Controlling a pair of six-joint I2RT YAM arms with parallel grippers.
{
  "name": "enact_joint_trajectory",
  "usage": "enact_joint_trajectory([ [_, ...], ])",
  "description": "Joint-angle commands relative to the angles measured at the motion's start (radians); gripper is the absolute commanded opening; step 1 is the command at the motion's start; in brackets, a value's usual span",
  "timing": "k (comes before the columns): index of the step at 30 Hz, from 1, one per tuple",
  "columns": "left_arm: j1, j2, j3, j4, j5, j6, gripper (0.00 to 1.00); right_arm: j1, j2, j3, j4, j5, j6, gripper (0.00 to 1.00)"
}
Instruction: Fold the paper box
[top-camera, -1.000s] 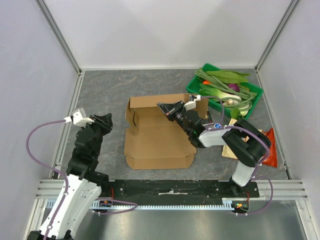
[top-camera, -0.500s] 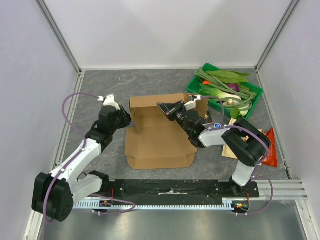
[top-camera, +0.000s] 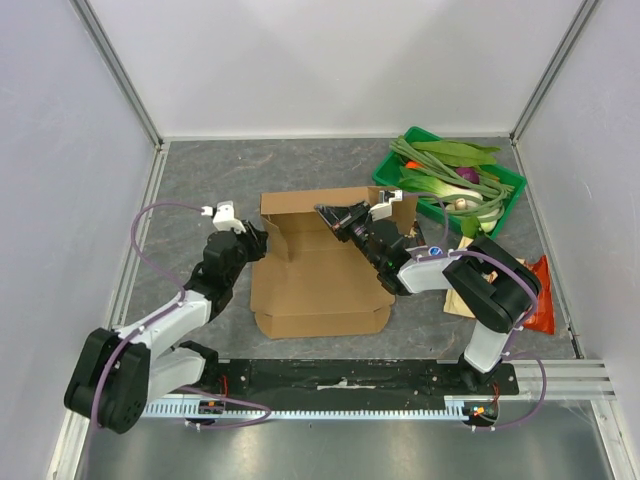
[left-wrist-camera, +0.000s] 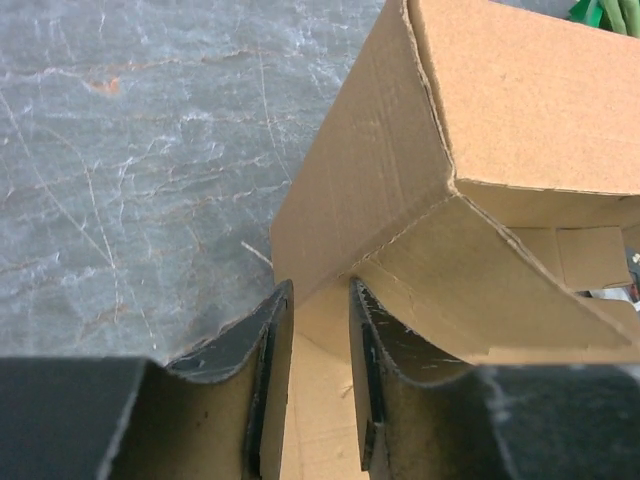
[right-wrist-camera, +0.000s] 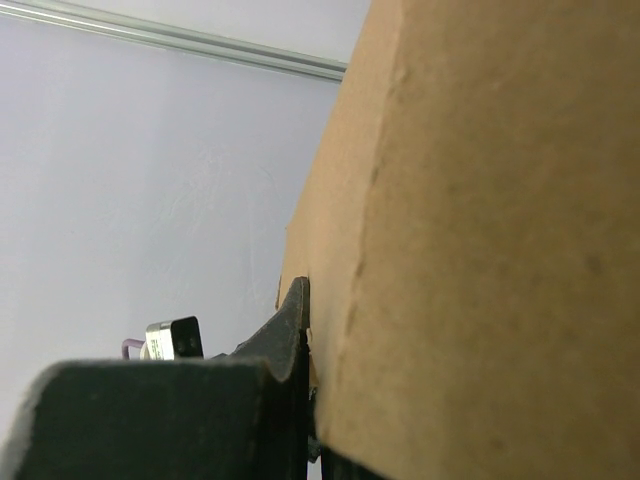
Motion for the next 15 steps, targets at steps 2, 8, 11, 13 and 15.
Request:
enact_joint_trajectory([
  [2, -0.004, 0.077, 0.008, 0.247, 0.023, 0.151, 0.32, -0.001, 0.016, 0.024, 0.014, -0.014, -0.021, 0.00],
  [8, -0.003, 0.108, 0.050, 0.281, 0.074, 0.218, 0.42, -0.001, 0.008, 0.012, 0.013, -0.017, -0.021, 0.00],
  [11, -0.004, 0.116, 0.031, 0.322, 0.126, 0.217, 0.44, -0.001, 0.013, 0.010, 0.022, -0.018, -0.012, 0.00],
  [13, -0.004, 0.123, 0.031, 0.313, 0.146, 0.223, 0.45, -0.001, 0.011, 0.014, 0.019, -0.026, -0.013, 0.00],
  [15, -0.004, 0.117, 0.021, 0.300, 0.180, 0.226, 0.46, -0.001, 0.005, 0.017, 0.011, -0.023, -0.013, 0.00],
])
